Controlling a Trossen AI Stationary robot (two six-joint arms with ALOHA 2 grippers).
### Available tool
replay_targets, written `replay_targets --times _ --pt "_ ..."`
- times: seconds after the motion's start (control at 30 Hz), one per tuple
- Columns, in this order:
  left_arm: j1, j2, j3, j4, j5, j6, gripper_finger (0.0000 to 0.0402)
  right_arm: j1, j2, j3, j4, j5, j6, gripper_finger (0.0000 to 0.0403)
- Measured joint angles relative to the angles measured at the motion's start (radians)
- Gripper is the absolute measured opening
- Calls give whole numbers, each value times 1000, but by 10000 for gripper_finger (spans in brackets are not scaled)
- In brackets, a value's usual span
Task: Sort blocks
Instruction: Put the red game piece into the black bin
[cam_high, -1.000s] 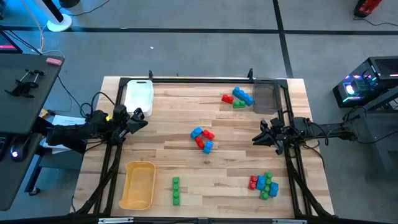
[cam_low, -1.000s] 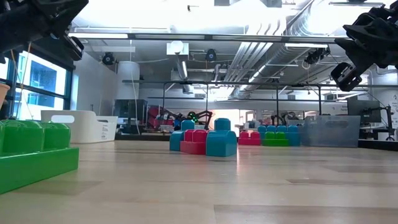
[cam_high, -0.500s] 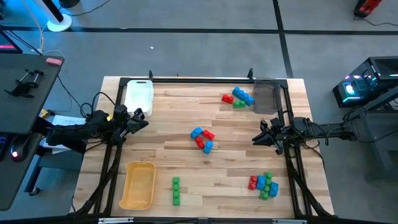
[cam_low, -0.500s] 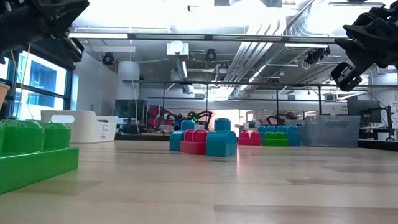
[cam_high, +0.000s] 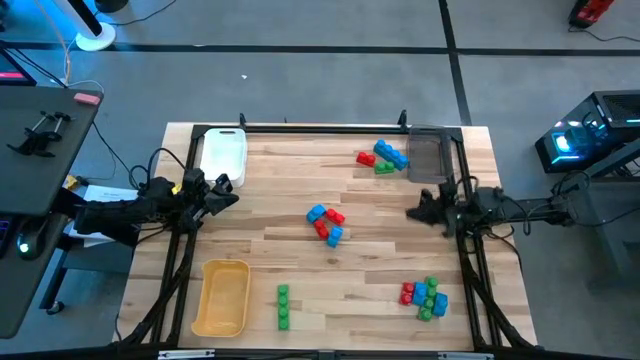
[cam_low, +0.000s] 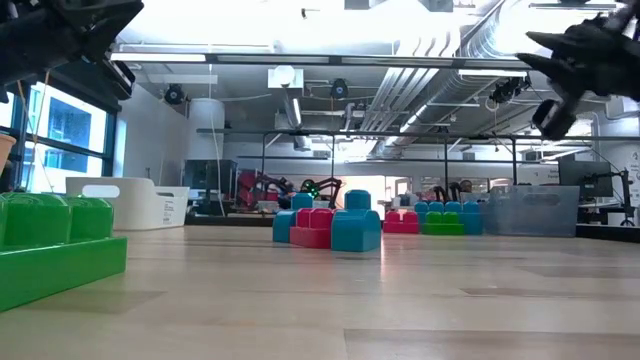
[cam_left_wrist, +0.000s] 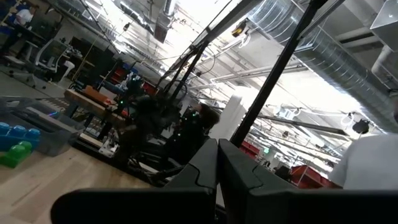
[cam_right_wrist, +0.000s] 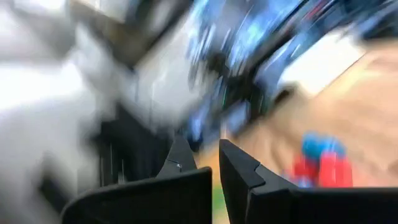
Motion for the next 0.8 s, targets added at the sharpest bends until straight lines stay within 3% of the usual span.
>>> replay_targets --times 0.1,0.17,0.27,0.4,0.6,0.8 --pt "0 0 0 0 0 0 1 -1 3 0 154 320 136 0" --pt "0 0 0 0 0 0 1 -8 12 0 280 368 101 0" --pt "0 0 0 -1 0 0 1 -16 64 43 355 179 71 0" --pt "0 0 0 -4 0 0 1 4 215 216 141 -23 114 0" --pt "0 0 0 -4 0 0 1 91 624 528 -161 -77 103 0" --pt "0 0 0 -4 0 0 1 214 1021 817 -532 -141 267 0"
